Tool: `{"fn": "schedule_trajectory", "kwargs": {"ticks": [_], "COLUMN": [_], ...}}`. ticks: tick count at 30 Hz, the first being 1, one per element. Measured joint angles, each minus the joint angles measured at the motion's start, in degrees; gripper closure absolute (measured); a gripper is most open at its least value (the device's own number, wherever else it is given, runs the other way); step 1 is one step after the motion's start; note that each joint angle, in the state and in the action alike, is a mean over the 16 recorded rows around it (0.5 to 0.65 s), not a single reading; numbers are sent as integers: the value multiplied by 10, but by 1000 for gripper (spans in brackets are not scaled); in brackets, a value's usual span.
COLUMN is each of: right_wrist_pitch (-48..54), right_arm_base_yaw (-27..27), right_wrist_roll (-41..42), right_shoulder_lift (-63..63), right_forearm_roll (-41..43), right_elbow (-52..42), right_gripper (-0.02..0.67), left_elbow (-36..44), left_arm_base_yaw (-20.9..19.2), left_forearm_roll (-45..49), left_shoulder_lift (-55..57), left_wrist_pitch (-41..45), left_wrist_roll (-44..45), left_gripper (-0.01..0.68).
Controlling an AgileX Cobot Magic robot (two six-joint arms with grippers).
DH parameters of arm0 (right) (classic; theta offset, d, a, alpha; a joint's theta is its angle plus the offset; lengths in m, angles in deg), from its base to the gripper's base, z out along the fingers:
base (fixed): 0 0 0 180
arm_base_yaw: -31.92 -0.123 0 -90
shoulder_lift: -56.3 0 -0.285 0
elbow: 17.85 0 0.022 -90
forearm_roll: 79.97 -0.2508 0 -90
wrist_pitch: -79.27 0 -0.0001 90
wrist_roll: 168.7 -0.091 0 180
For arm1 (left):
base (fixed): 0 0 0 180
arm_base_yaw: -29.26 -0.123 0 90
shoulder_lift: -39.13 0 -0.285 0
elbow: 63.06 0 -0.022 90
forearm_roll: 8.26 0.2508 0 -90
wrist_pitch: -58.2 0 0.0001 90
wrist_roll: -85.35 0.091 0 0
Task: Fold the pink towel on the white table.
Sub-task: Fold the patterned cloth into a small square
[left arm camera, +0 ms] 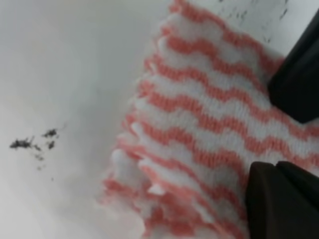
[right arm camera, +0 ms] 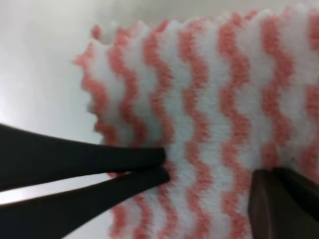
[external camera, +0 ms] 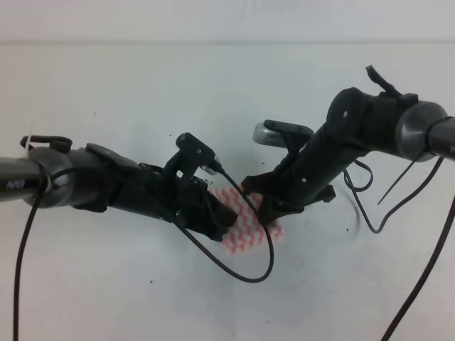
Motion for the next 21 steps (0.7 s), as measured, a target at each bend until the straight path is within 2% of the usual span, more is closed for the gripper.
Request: {"fn": "schedule_trajectory", "kwargs": {"ticks": [11, 21], "right_wrist_pitch": [10, 43], "right_arm_base_yaw": [0, 0], "right_wrist_roll": [0, 0], "right_shoulder_lift": [0, 14], "right_forearm_roll": [2, 9], "right_elbow": [1, 0], "right_gripper": [667, 667], "left_elbow": [0, 0], "left_arm_base_yaw": [-8, -15], "left_forearm_roll": [62, 78], "left_shoulder_lift": [-29, -45], "left_wrist_pitch": [-9, -13], "left_wrist_roll": [-46, -67], "left_gripper": [678, 678]}}
